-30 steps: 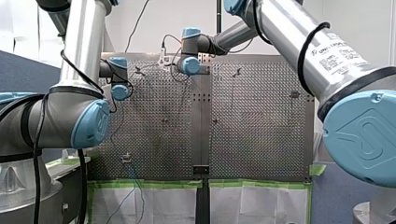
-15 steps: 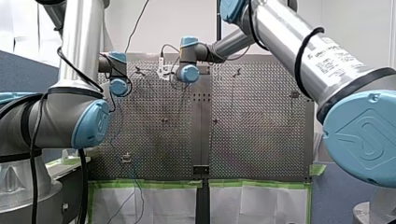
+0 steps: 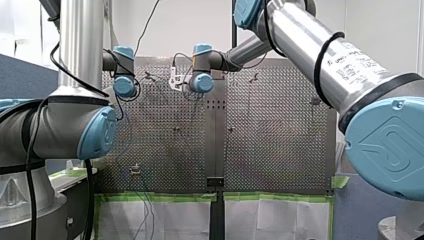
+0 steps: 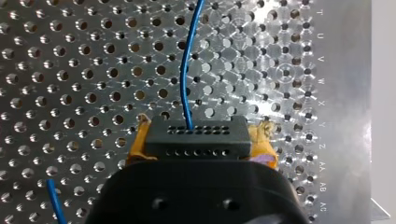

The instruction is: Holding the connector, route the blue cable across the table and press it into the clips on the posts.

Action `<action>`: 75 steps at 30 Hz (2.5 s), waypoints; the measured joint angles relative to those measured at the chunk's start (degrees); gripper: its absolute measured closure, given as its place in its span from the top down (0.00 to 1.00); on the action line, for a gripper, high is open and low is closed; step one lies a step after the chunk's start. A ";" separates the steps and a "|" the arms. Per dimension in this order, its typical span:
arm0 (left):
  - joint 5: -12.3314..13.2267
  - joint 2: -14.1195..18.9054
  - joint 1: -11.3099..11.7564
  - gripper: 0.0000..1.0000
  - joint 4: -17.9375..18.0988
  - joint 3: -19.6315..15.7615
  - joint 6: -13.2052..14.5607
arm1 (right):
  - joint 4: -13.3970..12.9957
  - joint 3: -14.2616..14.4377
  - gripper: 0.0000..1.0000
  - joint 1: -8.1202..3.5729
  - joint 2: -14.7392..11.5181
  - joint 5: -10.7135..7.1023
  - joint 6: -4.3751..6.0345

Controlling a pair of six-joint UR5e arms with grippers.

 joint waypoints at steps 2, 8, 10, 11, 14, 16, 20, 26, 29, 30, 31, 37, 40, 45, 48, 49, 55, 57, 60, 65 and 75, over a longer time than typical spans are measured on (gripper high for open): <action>0.86 1.00 -0.16 1.00 -1.03 -0.53 -0.26 | 0.13 0.00 0.00 0.00 0.03 0.01 0.00; 2.20 3.94 -0.68 1.00 -3.69 -2.49 -0.25 | 0.43 0.00 0.00 0.13 0.05 0.01 -0.01; 2.41 5.07 -0.86 1.00 -3.97 -3.50 -0.32 | 0.54 0.01 0.00 0.15 0.06 0.01 -0.02; 2.54 5.58 -0.94 1.00 -4.03 -3.91 -0.36 | 0.60 0.01 0.00 0.15 0.05 0.01 -0.02; 3.14 7.25 -1.25 1.00 -4.19 -5.06 -0.42 | 0.74 0.00 0.00 0.09 0.06 0.02 -0.02; 3.50 8.41 -1.50 1.00 -4.27 -5.83 -0.36 | 0.86 0.01 0.00 0.04 0.08 0.05 -0.02; 3.76 10.40 -2.00 1.00 -4.33 -6.76 0.06 | 1.26 0.02 0.00 -0.05 0.12 0.43 -0.03; 3.78 12.62 -2.98 1.00 -5.20 -7.16 2.24 | 1.68 0.03 0.00 -0.21 0.14 1.13 -0.04; 3.95 12.89 -3.60 1.00 -6.41 -7.29 3.60 | 1.76 0.03 0.00 -0.25 0.14 1.32 0.01; 4.13 12.92 -3.81 1.00 -6.79 -7.35 4.02 | 1.80 0.03 0.00 -0.25 0.14 1.35 0.02; 4.44 12.97 -4.10 1.00 -7.30 -7.41 4.60 | 1.86 0.05 0.00 -0.25 0.14 1.41 0.02; 6.94 13.39 -5.80 1.00 -7.81 -7.48 7.84 | 2.08 0.06 0.00 -0.27 0.19 2.16 0.04; 7.53 13.64 -6.66 1.00 -6.88 -7.49 9.50 | 2.19 0.07 0.00 -0.27 0.22 2.32 0.05; 7.72 13.74 -7.88 1.00 -4.81 -7.51 11.92 | 2.36 0.08 0.00 -0.34 0.27 2.47 0.05; 7.55 13.49 -8.71 1.00 -3.45 -7.44 13.31 | 2.43 0.08 0.00 -0.39 0.30 2.53 0.04; 7.35 13.22 -9.01 1.00 -2.96 -7.32 13.82 | 2.45 0.08 0.00 -0.41 0.30 2.54 0.04; 5.06 10.63 -10.17 1.00 -0.02 -5.65 16.76 | 2.57 0.07 0.00 -0.56 0.39 2.56 -0.02; 4.22 9.74 -10.46 1.00 0.88 -5.06 17.67 | 2.58 0.07 0.00 -0.66 0.43 2.56 -0.03; 2.78 8.53 -10.87 1.00 2.39 -4.20 19.18 | 2.60 0.07 0.00 -0.71 0.48 2.56 -0.04; 1.64 7.65 -11.28 1.00 4.01 -3.09 21.52 | 2.59 0.07 0.00 -0.80 0.50 2.56 -0.02; 0.24 3.60 -12.59 1.00 6.07 -0.29 23.21 | 2.55 0.08 0.00 -1.15 0.60 2.56 -0.15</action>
